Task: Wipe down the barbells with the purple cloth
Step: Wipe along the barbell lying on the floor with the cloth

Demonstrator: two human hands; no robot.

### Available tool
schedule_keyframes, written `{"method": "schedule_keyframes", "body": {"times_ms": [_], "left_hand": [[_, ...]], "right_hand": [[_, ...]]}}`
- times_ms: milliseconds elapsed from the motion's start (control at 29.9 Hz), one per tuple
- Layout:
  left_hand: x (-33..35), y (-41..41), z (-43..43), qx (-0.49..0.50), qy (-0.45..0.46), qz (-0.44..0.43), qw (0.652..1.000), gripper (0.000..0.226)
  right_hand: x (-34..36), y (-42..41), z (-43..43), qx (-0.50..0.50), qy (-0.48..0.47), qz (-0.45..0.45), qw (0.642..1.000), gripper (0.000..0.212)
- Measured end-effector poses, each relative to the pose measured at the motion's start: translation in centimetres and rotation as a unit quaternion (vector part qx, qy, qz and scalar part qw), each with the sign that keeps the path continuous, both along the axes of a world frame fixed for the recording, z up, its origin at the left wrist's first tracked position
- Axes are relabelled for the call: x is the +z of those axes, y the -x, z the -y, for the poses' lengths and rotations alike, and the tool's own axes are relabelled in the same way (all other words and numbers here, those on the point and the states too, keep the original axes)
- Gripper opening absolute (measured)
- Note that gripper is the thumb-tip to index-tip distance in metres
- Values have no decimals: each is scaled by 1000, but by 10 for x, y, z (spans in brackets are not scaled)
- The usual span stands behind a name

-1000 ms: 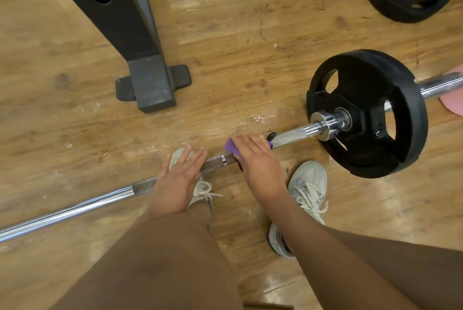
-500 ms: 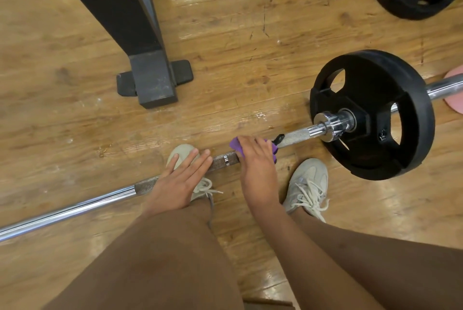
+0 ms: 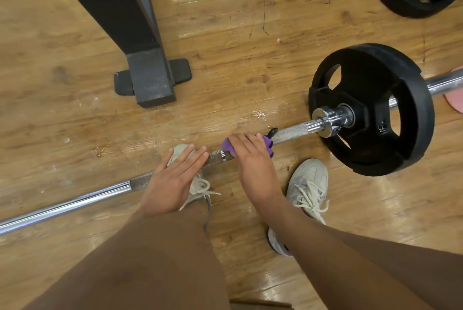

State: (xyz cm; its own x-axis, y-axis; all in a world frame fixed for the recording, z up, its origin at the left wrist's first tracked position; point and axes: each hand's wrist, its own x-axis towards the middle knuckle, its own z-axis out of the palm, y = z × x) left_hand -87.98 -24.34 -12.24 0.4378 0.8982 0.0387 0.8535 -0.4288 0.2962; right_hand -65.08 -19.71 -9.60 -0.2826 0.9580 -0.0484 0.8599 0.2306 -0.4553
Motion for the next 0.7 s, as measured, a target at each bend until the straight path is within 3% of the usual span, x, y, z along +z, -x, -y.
{"method": "schedule_keyframes", "body": {"times_ms": [134, 301, 468, 602, 703], "left_hand": [[3, 7, -9, -16, 11, -9, 1000, 65], [9, 7, -23, 12, 15, 13, 1000, 52], [12, 13, -39, 39, 47, 45, 997, 49], [13, 19, -53, 73, 89, 86, 990, 50], [14, 14, -62, 90, 64, 84, 990, 48]], "right_hand": [[-5, -21, -22, 104, -31, 18, 994, 58], [-6, -10, -25, 6, -39, 5, 999, 54], [-9, -14, -43, 83, -45, -1, 995, 67], [-11, -37, -63, -31, -40, -15, 999, 56], [-9, -25, -66, -45, -27, -40, 998, 46]]}}
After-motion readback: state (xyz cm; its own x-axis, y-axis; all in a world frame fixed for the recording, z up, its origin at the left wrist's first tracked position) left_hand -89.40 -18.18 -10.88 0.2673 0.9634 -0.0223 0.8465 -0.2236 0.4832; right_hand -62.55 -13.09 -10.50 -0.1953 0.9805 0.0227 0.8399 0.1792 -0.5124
